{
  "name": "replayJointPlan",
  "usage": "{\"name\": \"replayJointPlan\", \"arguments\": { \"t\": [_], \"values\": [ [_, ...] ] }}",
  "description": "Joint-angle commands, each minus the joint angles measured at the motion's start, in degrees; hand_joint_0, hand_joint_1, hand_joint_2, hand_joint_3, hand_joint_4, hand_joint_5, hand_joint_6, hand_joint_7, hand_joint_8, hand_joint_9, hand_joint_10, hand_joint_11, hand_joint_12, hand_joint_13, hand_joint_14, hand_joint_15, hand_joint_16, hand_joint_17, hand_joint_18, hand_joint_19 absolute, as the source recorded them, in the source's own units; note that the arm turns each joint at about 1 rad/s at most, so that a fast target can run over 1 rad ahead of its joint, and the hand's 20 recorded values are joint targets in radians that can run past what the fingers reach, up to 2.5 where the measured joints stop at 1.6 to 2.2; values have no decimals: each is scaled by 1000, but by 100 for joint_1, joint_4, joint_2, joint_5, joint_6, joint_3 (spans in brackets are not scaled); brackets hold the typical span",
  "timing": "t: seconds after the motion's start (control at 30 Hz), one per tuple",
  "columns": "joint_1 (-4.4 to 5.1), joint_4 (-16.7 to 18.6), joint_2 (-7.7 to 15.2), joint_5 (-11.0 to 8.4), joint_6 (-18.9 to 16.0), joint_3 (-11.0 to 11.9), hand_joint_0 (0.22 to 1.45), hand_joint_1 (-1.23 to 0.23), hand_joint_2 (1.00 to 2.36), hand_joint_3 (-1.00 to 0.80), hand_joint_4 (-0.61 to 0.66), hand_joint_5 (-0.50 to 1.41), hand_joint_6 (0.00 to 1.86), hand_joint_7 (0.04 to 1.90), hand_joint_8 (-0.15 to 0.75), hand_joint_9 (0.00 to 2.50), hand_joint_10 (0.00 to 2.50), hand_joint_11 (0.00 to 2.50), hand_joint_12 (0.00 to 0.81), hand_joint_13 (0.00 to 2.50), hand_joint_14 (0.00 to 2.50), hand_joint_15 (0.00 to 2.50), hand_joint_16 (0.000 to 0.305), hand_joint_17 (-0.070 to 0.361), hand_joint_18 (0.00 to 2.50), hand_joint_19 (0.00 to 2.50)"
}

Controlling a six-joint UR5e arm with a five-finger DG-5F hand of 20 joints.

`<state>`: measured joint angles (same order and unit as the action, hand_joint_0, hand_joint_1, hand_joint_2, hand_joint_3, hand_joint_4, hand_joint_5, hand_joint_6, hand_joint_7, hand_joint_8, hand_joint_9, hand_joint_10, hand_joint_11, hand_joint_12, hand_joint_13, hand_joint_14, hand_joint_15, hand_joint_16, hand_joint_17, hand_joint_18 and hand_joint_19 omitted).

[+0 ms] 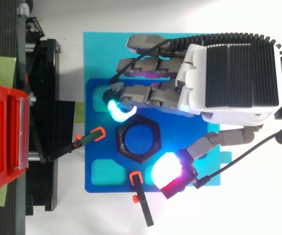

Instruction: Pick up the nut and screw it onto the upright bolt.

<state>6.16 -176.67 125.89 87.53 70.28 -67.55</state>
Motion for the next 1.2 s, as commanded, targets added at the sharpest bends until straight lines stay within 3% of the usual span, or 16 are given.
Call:
{"name": "replayJointPlan", "arguments": {
  "t": [0.0,0.3,0.47,0.67,0.83,1.07,1.17],
  "values": [
    [-19,-17,-3,10,-6,-4,427,-320,1000,-500,186,-32,504,1226,285,860,0,0,356,384,0,0,41,91,17,0],
    [-54,-8,-12,10,-6,75,437,-323,1000,-500,119,31,501,1374,274,1012,0,0,346,506,0,0,36,82,158,0],
    [-98,-17,-12,19,-6,181,449,-330,1000,-500,55,82,501,1408,200,1315,1,6,292,711,0,0,31,69,400,0],
    [-142,-263,-12,19,64,383,456,-336,1000,-500,25,106,501,1439,148,1577,0,39,240,907,0,0,26,59,663,89],
    [-177,-369,-12,19,117,515,456,-332,1000,-500,74,118,501,1461,196,1820,0,33,200,1089,0,0,23,51,884,190],
    [-265,-623,-12,19,205,770,449,-322,1000,-500,73,108,501,1449,218,1817,3,61,218,1112,0,0,26,58,920,217],
    [-300,-755,-3,45,240,884,447,-318,1000,-500,122,58,504,1306,235,1677,4,112,261,1044,0,2,31,70,850,231]
  ]
}}
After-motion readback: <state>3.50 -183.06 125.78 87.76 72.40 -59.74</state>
